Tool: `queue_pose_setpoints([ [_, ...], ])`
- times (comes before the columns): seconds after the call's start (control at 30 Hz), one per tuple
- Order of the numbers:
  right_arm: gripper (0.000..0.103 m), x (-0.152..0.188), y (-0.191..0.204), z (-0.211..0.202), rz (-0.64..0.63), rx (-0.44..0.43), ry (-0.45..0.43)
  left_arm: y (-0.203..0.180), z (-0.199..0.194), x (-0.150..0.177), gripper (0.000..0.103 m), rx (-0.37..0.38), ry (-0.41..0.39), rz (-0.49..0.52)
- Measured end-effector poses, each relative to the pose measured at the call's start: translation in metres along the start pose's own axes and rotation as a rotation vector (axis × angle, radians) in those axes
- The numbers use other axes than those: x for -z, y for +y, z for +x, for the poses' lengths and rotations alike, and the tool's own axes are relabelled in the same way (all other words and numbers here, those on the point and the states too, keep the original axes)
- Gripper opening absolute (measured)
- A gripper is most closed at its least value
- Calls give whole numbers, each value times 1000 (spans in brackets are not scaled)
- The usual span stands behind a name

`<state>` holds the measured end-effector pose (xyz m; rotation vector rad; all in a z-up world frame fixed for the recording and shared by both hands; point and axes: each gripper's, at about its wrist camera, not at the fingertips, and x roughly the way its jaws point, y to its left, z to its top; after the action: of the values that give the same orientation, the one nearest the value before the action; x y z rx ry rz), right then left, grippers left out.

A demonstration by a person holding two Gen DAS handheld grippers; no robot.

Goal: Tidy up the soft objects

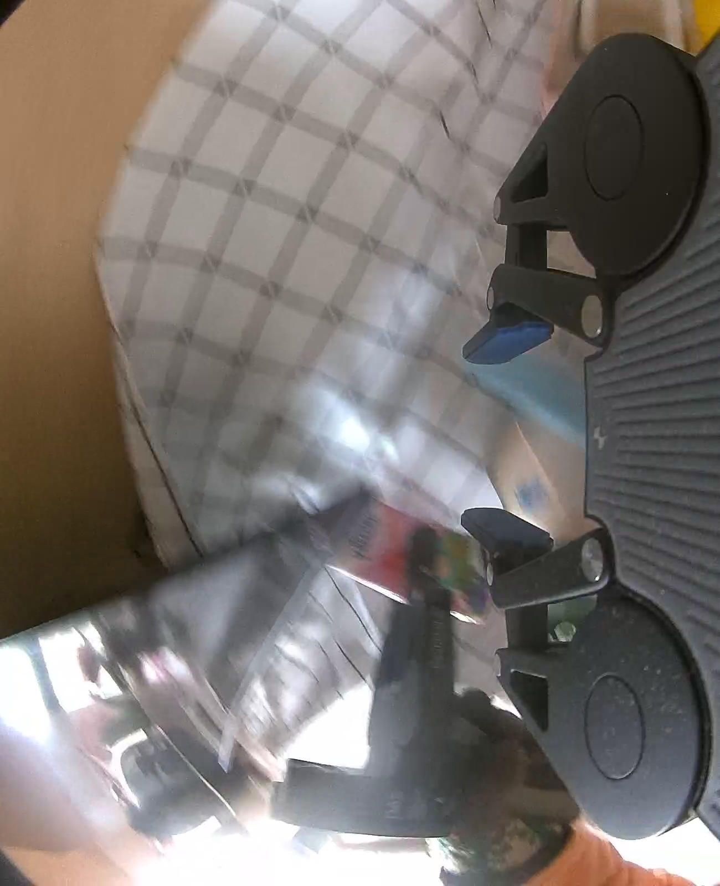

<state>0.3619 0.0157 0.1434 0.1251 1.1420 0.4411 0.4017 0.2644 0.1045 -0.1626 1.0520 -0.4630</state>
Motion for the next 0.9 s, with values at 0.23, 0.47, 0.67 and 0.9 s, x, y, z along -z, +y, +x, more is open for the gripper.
queue_pose_setpoints([
  [0.23, 58, -8, 14, 67, 42, 36, 186, 19, -64, 45, 21, -38, -173, -48],
  [0.47, 67, -4, -4, 81, 96, 126, 281, 39, -92, 83, 21, -71, -221, -69],
  [0.67, 77, -3, -15, 93, 158, 76, 321, 42, -73, 110, 21, -51, -205, -152],
  [0.9, 90, -8, -14, 99, 165, 55, 341, 45, -67, 115, 21, -46, -200, -190],
])
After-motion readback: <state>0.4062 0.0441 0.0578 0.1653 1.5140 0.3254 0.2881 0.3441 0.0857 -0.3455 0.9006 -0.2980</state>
